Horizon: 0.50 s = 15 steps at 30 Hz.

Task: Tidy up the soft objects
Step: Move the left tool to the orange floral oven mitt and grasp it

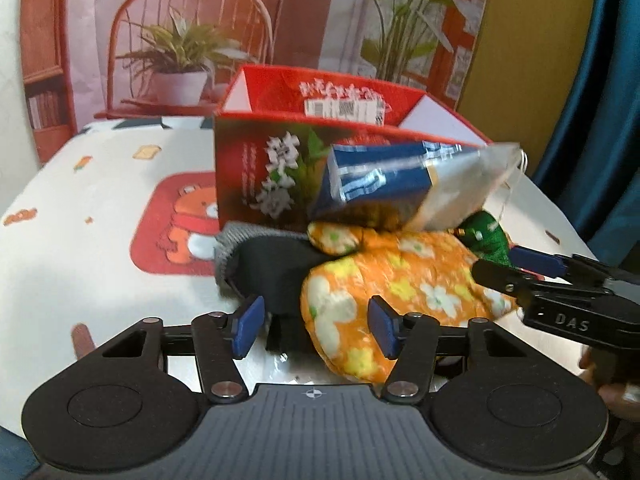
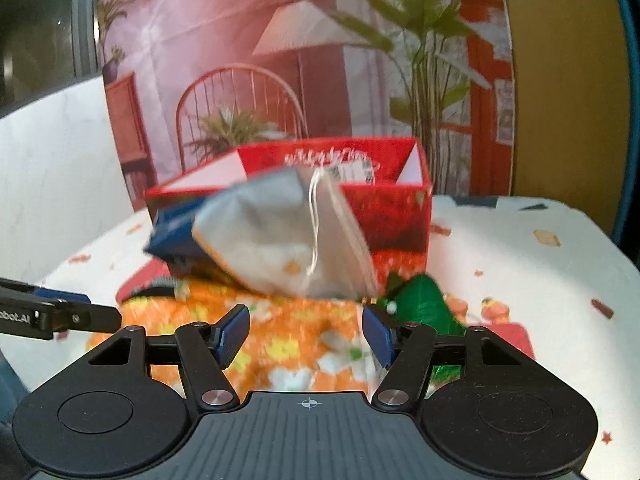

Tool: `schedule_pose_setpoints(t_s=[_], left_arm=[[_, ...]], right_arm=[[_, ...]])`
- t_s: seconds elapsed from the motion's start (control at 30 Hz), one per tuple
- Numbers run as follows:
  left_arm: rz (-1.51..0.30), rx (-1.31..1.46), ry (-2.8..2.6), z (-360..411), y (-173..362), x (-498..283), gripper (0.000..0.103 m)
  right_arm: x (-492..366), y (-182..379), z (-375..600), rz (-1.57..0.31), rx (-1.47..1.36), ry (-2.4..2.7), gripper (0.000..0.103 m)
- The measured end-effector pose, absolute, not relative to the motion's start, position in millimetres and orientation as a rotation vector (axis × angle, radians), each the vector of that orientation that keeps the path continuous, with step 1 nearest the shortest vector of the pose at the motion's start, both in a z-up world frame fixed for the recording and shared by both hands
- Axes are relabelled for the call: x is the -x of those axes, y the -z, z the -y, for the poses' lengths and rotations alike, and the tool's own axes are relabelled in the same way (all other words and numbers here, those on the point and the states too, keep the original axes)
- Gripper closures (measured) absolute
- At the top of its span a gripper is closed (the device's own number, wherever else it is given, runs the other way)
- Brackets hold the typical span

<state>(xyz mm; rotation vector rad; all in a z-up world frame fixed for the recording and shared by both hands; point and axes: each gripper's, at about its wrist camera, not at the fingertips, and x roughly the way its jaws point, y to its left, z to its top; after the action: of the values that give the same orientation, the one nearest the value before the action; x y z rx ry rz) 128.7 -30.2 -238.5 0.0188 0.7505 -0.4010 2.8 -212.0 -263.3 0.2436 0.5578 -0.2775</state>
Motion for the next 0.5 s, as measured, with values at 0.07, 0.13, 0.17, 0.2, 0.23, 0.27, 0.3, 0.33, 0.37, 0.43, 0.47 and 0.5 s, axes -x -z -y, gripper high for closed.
schedule_pose_setpoints(t_s=[0.07, 0.13, 0.17, 0.2, 0.23, 0.27, 0.3, 0.33, 0.37, 0.43, 0.47, 0.5], left_arm=[[-0.767, -0.012, 0.415, 31, 243, -129, 0.045], [-0.774, -0.004, 0.419, 31, 245, -129, 0.047], [-0.777, -0.001, 0.420, 31, 246, -129, 0.047], [-0.778, 0.002, 0.420, 31, 246, -129, 0.047], [-0.778, 0.007, 0.420, 31, 247, -129, 0.047], [-0.780, 0.012, 0.421, 31, 247, -129, 0.047], [-0.783, 0.018, 0.422, 31, 248, -129, 0.047], [-0.786, 0.027, 0.428, 30, 249, -129, 0.047], [-0.789, 0.035, 0.434, 30, 250, -128, 0.047], [-0.791, 0.041, 0.443, 31, 250, -127, 0.047], [-0.791, 0.039, 0.449, 33, 250, -127, 0.047], [-0.789, 0.038, 0.453, 33, 250, -127, 0.047]], right_arm=[[-2, 272, 212, -0.565, -0.251, 0.266, 0.034], [-2, 275, 215, -0.568, -0.254, 0.263, 0.031], [-3, 276, 215, -0.567, -0.250, 0.272, 0.029], [-2, 277, 215, -0.565, -0.246, 0.287, 0.022], [-1, 277, 215, -0.554, -0.246, 0.298, 0.016], [1, 277, 216, -0.541, -0.252, 0.298, 0.014], [1, 278, 217, -0.540, -0.261, 0.297, 0.012], [2, 279, 219, -0.546, -0.273, 0.294, 0.012], [2, 280, 220, -0.552, -0.284, 0.288, 0.012], [2, 284, 223, -0.561, -0.312, 0.252, 0.016], [1, 285, 224, -0.569, -0.318, 0.248, 0.017], [1, 286, 223, -0.576, -0.319, 0.247, 0.018]])
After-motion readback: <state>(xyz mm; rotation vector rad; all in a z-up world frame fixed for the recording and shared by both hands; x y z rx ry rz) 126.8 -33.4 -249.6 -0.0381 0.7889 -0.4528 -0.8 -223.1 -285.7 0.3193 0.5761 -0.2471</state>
